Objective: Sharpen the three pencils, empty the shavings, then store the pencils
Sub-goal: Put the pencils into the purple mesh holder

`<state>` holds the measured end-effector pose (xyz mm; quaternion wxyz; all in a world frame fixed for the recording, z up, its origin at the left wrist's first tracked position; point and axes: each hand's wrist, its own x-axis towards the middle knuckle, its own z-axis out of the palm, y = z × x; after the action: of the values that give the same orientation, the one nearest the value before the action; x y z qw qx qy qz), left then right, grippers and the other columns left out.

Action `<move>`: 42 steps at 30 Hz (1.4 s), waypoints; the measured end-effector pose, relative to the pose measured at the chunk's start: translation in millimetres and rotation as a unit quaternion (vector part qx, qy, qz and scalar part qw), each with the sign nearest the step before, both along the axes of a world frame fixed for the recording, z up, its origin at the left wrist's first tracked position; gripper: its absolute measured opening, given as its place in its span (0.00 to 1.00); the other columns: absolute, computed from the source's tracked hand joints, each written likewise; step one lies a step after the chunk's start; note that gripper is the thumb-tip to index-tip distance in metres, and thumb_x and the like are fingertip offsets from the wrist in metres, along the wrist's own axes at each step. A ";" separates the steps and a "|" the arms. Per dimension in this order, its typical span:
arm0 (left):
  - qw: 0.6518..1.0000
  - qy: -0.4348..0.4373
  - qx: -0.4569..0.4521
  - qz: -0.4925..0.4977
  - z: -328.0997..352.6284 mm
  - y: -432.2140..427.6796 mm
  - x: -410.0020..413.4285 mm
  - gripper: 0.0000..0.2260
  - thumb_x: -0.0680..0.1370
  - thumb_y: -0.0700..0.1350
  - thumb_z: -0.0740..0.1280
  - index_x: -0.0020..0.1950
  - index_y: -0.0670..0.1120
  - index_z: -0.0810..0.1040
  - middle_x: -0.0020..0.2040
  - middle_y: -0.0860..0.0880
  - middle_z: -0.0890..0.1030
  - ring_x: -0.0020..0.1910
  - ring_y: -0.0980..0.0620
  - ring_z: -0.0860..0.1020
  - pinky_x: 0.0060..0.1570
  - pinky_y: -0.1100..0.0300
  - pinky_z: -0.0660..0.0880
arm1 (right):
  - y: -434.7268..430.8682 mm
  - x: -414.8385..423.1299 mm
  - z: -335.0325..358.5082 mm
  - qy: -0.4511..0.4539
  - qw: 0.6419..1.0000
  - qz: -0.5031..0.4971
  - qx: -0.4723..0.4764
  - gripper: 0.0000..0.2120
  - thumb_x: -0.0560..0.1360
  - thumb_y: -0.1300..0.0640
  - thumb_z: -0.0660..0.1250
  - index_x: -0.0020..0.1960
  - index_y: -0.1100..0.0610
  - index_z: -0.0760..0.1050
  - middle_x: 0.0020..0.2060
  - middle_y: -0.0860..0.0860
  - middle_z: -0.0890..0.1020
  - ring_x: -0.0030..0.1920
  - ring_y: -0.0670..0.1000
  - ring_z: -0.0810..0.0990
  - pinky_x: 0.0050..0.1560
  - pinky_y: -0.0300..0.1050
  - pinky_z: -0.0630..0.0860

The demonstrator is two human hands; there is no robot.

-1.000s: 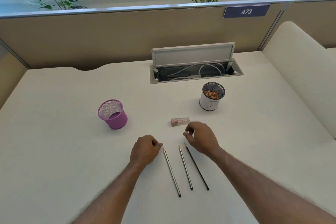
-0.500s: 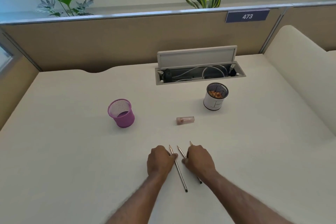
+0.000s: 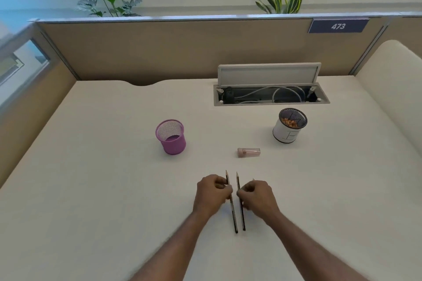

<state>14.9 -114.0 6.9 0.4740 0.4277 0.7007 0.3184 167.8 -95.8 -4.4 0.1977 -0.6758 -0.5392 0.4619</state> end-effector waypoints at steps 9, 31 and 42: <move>0.983 -0.132 0.111 0.058 19.9 -0.7 -68.6 0.06 0.76 0.36 0.68 0.49 0.45 0.82 0.40 0.45 0.86 0.37 0.50 0.84 0.34 0.60 0.78 | 13.7 -34.7 24.4 0.272 0.962 -0.009 0.014 0.07 0.73 0.71 0.63 0.39 0.67 0.79 0.33 0.58 0.83 0.33 0.52 0.80 0.37 0.47 0.79; 0.943 0.073 0.271 0.179 91.3 137.4 -194.8 0.04 0.75 0.42 0.72 0.48 0.44 0.83 0.42 0.45 0.85 0.41 0.48 0.85 0.41 0.51 0.83 | 170.2 -191.2 92.0 0.092 0.957 0.102 0.256 0.04 0.69 0.59 0.72 0.40 0.52 0.79 0.32 0.44 0.82 0.32 0.40 0.79 0.37 0.35 0.75; 0.959 0.117 0.189 0.178 35.5 138.8 -194.7 0.05 0.73 0.45 0.75 0.46 0.45 0.85 0.38 0.52 0.85 0.37 0.60 0.82 0.37 0.72 0.75 | 175.2 -201.3 38.2 -0.005 0.967 0.152 0.205 0.05 0.71 0.55 0.73 0.46 0.55 0.82 0.47 0.52 0.83 0.48 0.50 0.80 0.51 0.46 0.77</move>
<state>-179.9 24.8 42.4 0.2349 0.4121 0.7429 0.4723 -33.6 79.4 33.8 0.2571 -0.5332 -0.7198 0.3625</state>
